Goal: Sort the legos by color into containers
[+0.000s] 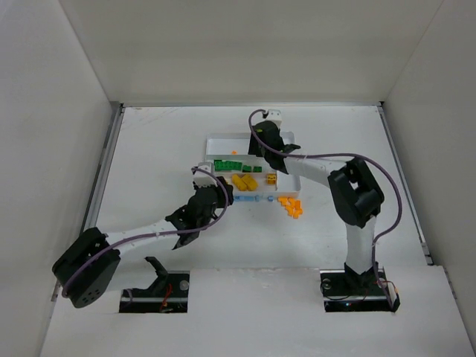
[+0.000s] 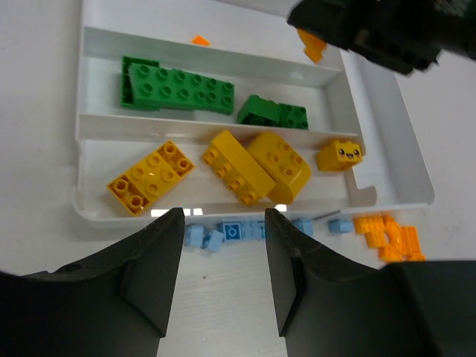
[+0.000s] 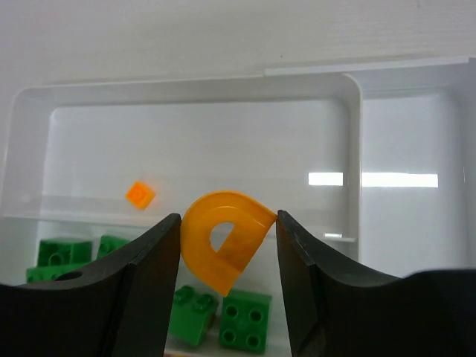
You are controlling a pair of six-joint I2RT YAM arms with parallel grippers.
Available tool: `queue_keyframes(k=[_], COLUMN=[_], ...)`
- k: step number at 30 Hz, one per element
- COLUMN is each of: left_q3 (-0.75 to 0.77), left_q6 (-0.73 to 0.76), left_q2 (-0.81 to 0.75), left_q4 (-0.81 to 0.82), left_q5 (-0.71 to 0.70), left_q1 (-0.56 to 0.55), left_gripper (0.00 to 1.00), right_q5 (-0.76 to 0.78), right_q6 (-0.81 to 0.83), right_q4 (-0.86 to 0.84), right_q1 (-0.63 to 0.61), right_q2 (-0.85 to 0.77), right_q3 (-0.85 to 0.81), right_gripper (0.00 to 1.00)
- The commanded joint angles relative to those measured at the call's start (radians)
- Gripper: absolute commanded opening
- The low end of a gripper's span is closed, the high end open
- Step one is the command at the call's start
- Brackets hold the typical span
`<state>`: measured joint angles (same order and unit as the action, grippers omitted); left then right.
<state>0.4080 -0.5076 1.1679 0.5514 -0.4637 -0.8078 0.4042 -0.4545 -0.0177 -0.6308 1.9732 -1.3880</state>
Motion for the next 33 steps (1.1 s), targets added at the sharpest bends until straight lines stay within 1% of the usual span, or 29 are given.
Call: queue_keyframes(k=[1, 4, 6, 7, 9, 11, 14, 17, 19, 22, 23, 24, 25, 27, 30, 33], left_q3=[0.041, 0.066, 0.075, 0.08, 0.091, 0.104, 0.126, 0.153, 0.182, 0.238, 0.256, 0.276, 0.297, 0.334, 0.399, 0.457], left_q6=[-0.003, 0.004, 0.014, 0.024, 0.043, 0.057, 0.079, 0.113, 0.135, 0.155, 0.156, 0.155, 0.153, 0.146, 0.118, 0.077], left_q2=[0.038, 0.075, 0.087, 0.091, 0.107, 0.125, 0.157, 0.206, 0.248, 0.324, 0.352, 0.378, 0.403, 0.45, 0.512, 0.568], left_q4=[0.068, 0.071, 0.071, 0.076, 0.076, 0.076, 0.091, 0.117, 0.125, 0.128, 0.127, 0.122, 0.116, 0.101, 0.05, -0.004], left_q5=[-0.016, -0.027, -0.053, -0.067, -0.092, -0.101, -0.096, -0.073, -0.038, 0.013, 0.023, 0.03, 0.034, 0.034, 0.017, 0.0], left_q1=[-0.055, -0.099, -0.129, -0.144, -0.167, -0.188, -0.228, -0.273, -0.308, -0.354, -0.366, -0.379, -0.389, -0.408, -0.425, -0.429], left_gripper=[0.44, 0.44, 0.44, 0.44, 0.44, 0.44, 0.44, 0.45, 0.44, 0.4, 0.4, 0.39, 0.39, 0.39, 0.37, 0.36], right_q5=[-0.036, -0.033, -0.03, -0.031, -0.031, -0.034, -0.03, -0.022, -0.021, -0.039, -0.045, -0.05, -0.05, -0.038, -0.025, -0.024], right_q6=[0.023, 0.027, 0.024, 0.022, 0.02, 0.019, 0.019, 0.007, -0.018, -0.079, -0.096, -0.111, -0.121, -0.133, -0.168, -0.185], right_q4=[0.035, 0.042, 0.041, 0.036, 0.036, 0.033, 0.024, -0.016, -0.066, -0.132, -0.139, -0.143, -0.146, -0.146, -0.14, -0.123], right_q1=[0.024, 0.032, 0.033, 0.033, 0.033, 0.035, 0.036, 0.047, 0.061, 0.088, 0.096, 0.102, 0.105, 0.105, 0.118, 0.13], right_q2=[0.052, 0.084, 0.087, 0.081, 0.063, 0.033, -0.043, -0.173, -0.29, -0.48, -0.534, -0.584, -0.63, -0.716, -0.836, -0.916], right_q3=[-0.107, -0.141, -0.148, -0.148, -0.148, -0.137, -0.082, 0.045, 0.174, 0.389, 0.447, 0.502, 0.551, 0.644, 0.759, 0.828], right_gripper=[0.49, 0.52, 0.6, 0.65, 0.72, 0.75, 0.75, 0.68, 0.56, 0.35, 0.29, 0.26, 0.24, 0.23, 0.23, 0.25])
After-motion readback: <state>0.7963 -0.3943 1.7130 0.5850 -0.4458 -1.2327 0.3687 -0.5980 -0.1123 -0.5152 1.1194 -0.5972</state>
